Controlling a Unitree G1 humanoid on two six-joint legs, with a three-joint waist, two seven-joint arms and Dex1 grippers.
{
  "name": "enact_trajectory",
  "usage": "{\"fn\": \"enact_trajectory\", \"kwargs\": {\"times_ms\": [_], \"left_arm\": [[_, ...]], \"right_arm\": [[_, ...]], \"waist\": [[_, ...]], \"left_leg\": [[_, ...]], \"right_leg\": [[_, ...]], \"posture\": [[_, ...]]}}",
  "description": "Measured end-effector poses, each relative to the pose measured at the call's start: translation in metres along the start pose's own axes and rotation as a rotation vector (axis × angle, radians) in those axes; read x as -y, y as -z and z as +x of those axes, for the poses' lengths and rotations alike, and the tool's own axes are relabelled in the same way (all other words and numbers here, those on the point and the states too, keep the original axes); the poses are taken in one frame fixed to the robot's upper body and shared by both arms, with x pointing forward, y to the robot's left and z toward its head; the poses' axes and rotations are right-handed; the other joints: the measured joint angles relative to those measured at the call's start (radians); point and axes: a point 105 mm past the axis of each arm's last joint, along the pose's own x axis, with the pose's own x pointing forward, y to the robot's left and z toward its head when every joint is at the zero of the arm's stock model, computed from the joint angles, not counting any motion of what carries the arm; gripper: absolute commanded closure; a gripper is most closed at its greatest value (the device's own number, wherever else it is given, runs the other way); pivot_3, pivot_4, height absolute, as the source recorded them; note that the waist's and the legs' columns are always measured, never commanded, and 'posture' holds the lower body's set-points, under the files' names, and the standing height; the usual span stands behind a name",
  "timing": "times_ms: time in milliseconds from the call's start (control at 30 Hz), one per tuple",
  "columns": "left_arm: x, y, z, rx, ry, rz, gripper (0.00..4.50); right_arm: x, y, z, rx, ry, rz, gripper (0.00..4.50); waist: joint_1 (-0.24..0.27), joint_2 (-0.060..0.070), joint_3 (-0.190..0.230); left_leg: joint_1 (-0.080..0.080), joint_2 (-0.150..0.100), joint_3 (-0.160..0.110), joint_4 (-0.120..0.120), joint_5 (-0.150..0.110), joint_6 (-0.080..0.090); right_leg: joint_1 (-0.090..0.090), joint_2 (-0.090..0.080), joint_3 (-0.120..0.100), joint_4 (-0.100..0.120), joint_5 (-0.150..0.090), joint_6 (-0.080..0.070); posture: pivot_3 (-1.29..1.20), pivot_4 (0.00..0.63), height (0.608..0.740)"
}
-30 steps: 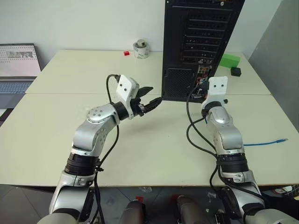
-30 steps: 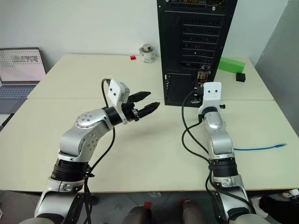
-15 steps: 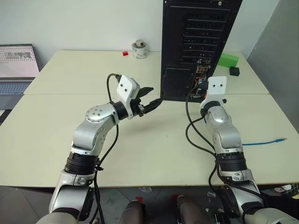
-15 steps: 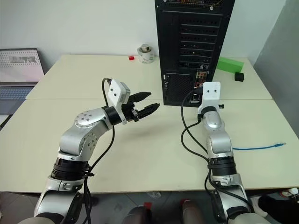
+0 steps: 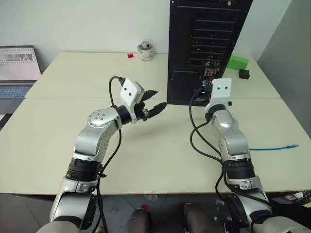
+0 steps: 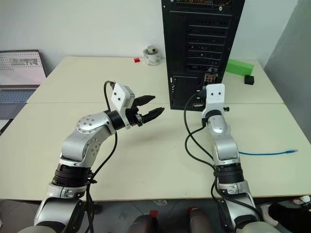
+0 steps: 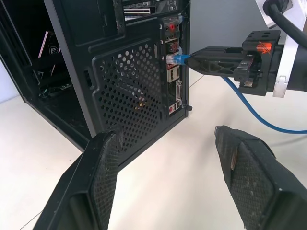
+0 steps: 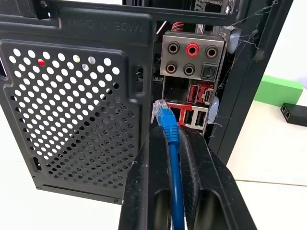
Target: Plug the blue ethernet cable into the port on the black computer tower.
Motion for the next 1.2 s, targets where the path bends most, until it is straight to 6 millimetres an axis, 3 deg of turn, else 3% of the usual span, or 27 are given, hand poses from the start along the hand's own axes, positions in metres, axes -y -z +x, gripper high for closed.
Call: {"fn": "enact_trajectory", "kwargs": {"times_ms": [1200], "left_arm": [[-0.0006,0.0013,-0.0002,-0.007,-0.001,0.008,1.26]], "right_arm": [[0.0053,0.0044,0.0031,-0.02,0.03,0.007,4.5]], "waist": [[0.0,0.0,0.0]], "left_leg": [[-0.001,0.0,0.0,0.0,0.0,0.0]], "right_leg": [[-0.001,0.0,0.0,0.0,0.0,0.0]], "posture": [[0.0,0.15,0.74]]}}
